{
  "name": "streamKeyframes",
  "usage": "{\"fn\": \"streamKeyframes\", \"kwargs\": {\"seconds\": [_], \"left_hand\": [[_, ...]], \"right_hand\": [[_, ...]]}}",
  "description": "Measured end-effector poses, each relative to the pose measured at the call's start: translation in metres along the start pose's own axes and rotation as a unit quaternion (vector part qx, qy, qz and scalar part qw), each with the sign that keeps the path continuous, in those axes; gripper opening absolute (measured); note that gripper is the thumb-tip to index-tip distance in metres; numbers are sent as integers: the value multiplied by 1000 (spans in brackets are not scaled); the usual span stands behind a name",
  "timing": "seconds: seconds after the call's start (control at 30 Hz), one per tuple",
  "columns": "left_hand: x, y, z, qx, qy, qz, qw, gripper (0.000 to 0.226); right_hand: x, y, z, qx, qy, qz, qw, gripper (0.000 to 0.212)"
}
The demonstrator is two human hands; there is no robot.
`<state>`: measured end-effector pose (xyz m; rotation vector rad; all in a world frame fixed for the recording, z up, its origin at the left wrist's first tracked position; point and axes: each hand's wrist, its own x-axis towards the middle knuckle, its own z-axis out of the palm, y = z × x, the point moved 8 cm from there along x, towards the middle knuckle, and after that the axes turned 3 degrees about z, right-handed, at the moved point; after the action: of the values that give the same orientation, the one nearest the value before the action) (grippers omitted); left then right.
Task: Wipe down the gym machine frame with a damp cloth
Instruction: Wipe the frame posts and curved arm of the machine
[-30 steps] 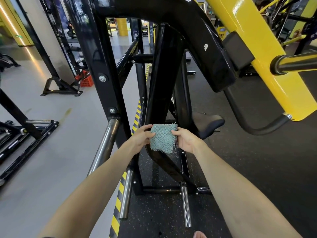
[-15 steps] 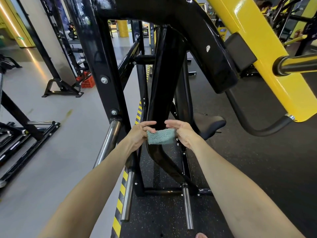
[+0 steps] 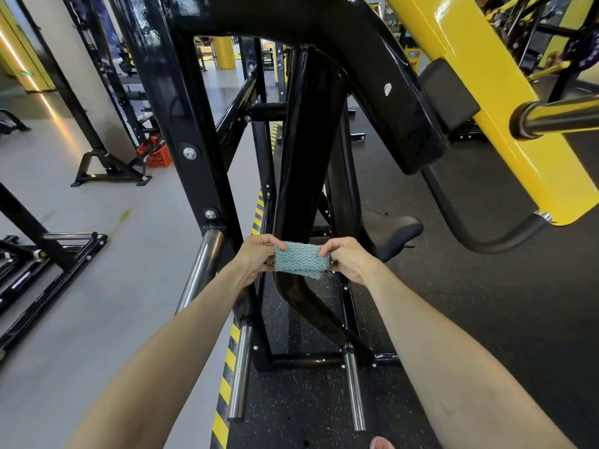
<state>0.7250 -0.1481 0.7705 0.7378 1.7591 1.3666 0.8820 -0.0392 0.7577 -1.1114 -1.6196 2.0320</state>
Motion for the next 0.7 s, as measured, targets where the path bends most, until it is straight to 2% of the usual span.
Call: {"fn": "streamKeyframes", "kwargs": {"seconds": [0.17,0.37,0.47,0.57,0.63,0.7], "left_hand": [[0,1,1,-7,-13,-6,1000,30],[1,-7,1,-20,-38,-35,998,33],[3,-16,2,-34,-47,-74,996,33],[3,-25,8,-42,-69,-114,990,22],[3,-30,11,-36,-39,-134,989,20],[2,-34,10,20,18,-147,989,28]], "right_hand": [[2,5,-1,19,3,5,1000,46],[3,12,4,58,-36,30,997,43],[7,17,4,65,-21,50,996,38],[11,25,4,42,-12,67,997,30],[15,27,2,55,-1,62,997,24],[18,27,0,80,19,54,995,18]]}}
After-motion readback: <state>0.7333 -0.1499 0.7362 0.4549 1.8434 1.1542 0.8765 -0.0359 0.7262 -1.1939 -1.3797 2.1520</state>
